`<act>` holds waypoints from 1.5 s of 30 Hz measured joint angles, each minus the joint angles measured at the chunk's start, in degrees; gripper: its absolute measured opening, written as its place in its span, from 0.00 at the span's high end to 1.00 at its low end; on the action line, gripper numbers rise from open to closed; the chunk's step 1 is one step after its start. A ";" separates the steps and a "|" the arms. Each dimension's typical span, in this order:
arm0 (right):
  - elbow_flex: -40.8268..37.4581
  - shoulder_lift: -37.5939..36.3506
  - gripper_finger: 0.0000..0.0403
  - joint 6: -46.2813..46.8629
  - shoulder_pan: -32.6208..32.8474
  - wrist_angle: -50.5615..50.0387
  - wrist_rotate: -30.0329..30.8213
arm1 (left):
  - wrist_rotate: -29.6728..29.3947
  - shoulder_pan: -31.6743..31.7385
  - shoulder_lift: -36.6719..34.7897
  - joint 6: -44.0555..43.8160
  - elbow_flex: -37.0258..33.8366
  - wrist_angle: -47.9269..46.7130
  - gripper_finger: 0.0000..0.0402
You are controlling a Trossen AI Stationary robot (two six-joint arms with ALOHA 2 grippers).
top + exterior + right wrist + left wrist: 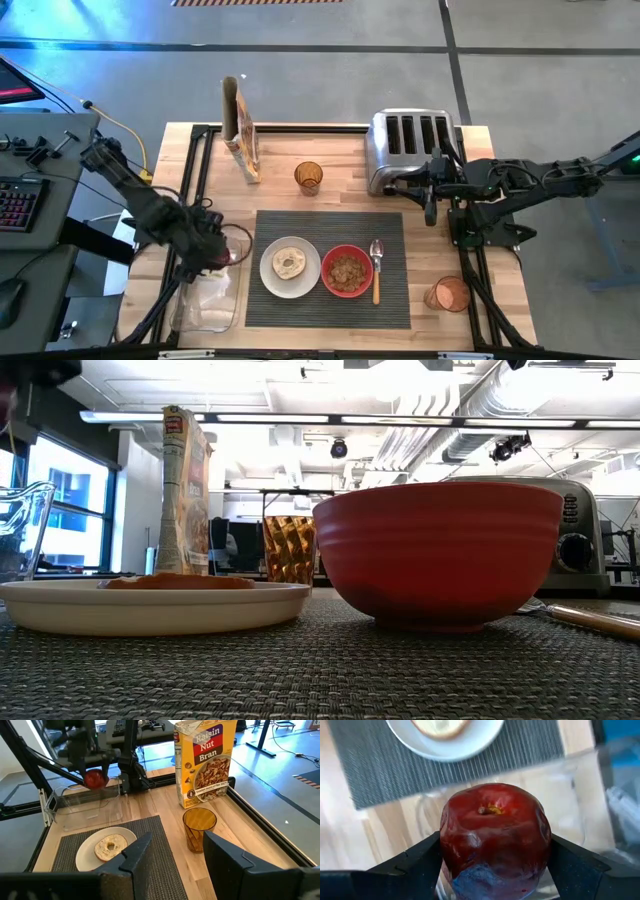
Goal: Arrange a breakfast setting
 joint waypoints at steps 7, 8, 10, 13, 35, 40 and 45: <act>0.00 0.01 0.62 -0.01 0.02 0.00 0.01 | -7.20 0.00 -1.58 -0.89 5.21 1.73 0.27; 0.00 0.02 0.62 0.00 0.00 0.00 0.02 | -8.52 0.00 -1.56 -0.90 5.66 2.61 0.27; 0.00 0.02 0.62 0.00 0.02 0.00 0.02 | -11.07 0.00 -1.54 -0.92 6.19 5.66 0.27; 0.00 0.01 0.62 -0.01 0.01 0.00 0.01 | -14.36 0.00 -1.47 -0.96 6.24 11.14 0.26; 0.00 0.01 0.62 -0.02 0.00 0.00 0.01 | -30.57 3.39 9.69 -17.05 6.24 18.74 0.26; 0.00 0.02 0.62 0.00 0.02 0.00 0.01 | -26.83 4.37 14.96 -17.53 6.24 22.25 0.26; 0.00 0.00 0.62 -0.02 0.02 0.00 0.02 | -26.36 5.19 18.90 -18.24 6.24 25.51 0.26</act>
